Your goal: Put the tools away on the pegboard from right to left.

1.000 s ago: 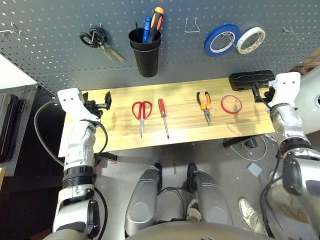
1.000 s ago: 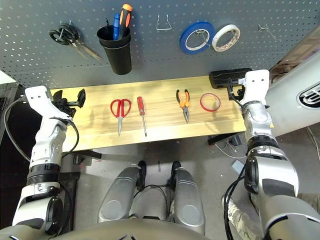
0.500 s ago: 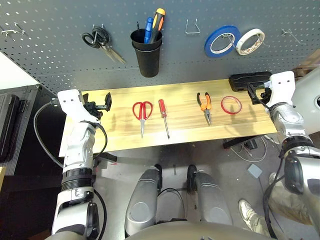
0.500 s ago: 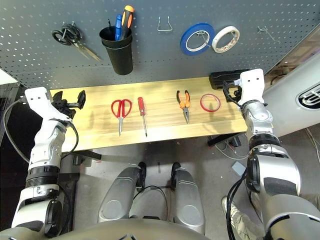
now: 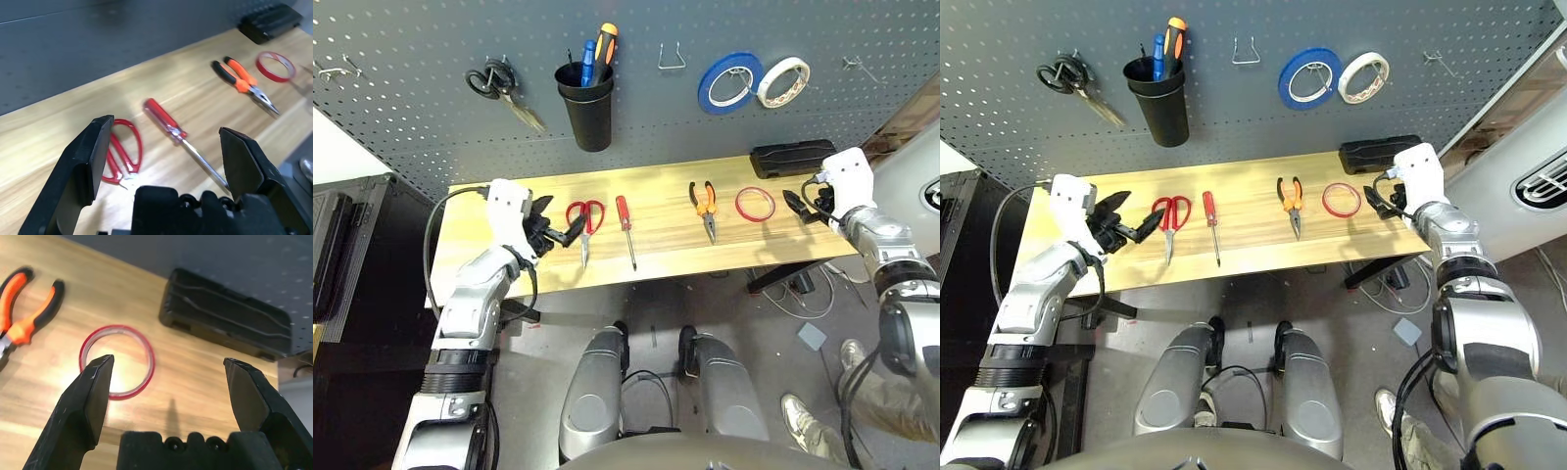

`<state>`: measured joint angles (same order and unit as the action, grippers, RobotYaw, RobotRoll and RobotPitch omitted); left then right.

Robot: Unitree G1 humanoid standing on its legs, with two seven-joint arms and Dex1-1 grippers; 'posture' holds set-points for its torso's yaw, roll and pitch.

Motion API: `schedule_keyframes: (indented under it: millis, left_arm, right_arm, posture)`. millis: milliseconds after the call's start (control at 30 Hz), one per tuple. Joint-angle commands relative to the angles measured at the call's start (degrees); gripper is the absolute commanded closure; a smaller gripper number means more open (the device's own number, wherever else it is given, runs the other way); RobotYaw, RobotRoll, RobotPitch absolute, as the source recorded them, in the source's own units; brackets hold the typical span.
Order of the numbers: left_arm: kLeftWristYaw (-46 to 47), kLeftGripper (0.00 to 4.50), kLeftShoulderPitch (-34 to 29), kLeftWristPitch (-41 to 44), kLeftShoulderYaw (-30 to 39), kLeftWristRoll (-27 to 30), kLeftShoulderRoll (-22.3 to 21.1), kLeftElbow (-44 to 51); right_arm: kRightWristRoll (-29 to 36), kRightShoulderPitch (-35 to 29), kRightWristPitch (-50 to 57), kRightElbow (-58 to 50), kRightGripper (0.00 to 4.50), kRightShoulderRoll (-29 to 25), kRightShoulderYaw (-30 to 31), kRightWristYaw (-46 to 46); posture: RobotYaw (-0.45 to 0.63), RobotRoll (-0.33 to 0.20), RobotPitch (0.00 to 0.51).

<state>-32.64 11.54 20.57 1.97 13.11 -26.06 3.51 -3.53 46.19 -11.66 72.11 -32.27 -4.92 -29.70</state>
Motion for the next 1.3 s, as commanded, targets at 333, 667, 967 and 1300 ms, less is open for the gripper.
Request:
schedule_keyframes:
  millis: [333, 667, 967, 1300]
  left_arm:
    - [-3.4, 0.01, -1.56, 7.48, -3.49, -0.78, -5.51, 6.12]
    - [-3.21, 0.01, -2.51, 12.34, -3.47, 0.16, -7.48, 11.23]
    - [-2.7, 0.01, -3.18, 15.66, -3.07, 0.61, -8.1, 14.42]
    - [-2.1, 0.0, -2.66, 17.7, -3.07, 0.51, -7.89, 15.51]
  right_arm:
    - [-5.29, 3.77, 4.83, 3.09, 0.0, 3.47, 5.17, -0.65]
    - [-7.46, 3.73, 8.78, 4.22, 0.0, 6.31, 6.85, 0.47]
    - [-7.93, 2.0, 15.45, 4.99, 0.0, 8.03, 6.74, 1.22]
    - [-7.55, 1.14, 18.0, 4.61, 1.63, 8.14, 6.29, 2.54]
  posture:
    - [0.3, 0.0, 0.342]
    - [0.34, 0.0, 0.372]
    - [0.36, 0.0, 0.377]
    - [0.37, 0.0, 0.373]
